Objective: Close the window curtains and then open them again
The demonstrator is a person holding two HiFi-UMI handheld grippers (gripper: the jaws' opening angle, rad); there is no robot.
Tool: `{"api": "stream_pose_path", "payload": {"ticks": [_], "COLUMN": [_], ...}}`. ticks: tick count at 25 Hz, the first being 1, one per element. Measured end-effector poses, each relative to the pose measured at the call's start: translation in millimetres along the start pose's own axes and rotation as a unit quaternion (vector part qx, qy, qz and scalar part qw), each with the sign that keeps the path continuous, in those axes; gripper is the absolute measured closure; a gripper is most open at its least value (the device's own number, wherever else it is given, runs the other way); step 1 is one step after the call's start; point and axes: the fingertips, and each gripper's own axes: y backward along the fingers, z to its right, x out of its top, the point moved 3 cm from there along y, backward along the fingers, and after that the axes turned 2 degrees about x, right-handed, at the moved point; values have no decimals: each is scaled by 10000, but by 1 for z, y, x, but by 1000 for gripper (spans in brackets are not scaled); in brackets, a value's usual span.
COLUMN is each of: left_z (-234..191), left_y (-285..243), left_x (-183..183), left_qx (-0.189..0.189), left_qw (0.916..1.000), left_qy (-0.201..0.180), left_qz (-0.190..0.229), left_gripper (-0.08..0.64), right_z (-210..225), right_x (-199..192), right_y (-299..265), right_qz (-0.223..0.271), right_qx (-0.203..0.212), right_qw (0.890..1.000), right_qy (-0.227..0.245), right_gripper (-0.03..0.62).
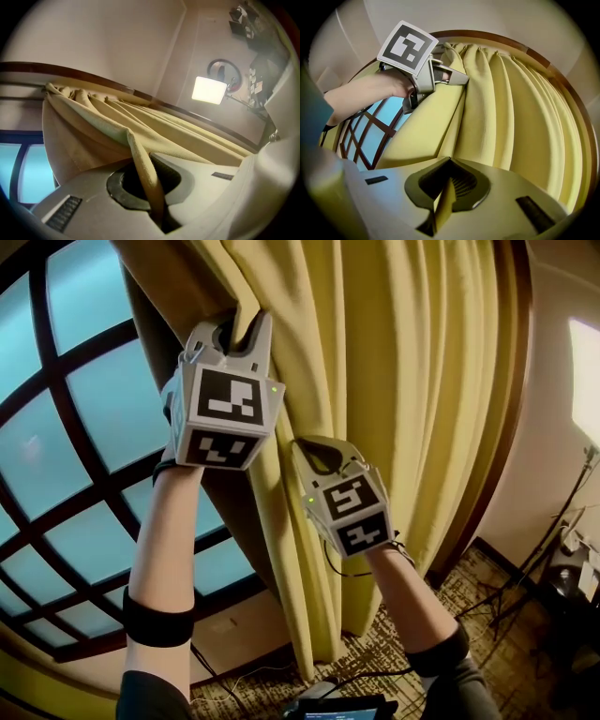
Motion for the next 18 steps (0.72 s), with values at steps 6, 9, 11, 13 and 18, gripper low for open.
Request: {"api": "stream_pose_path", "payload": {"ticks": [6,9,11,13,18], "left_z": [5,35,72,92,100], "left_y": [-21,-39,-57,-66,-80], "left_x": [9,10,4,0,29], "left_qx": [-65,-496,-879,-1053,-1091], "left_qw": [10000,9985,9955,9939,9938], "left_qy": [-65,-215,-335,-292,-193], "left_qz": [33,-61,-135,-130,77], "left_gripper": [558,560,560,560,560], "right_z": [29,41,50,52,81], "right_x": [-7,-9,-9,-11,-25], "right_y": [-2,-1,0,2,28], "right_qz": [-20,-17,-48,-145,-354], "right_qx": [-168,-203,-296,-402,-726], "right_qw": [9998,9997,9995,9991,9967], "right_qy": [-144,-135,-82,-25,-52], "right_gripper": [574,574,572,575,575]}}
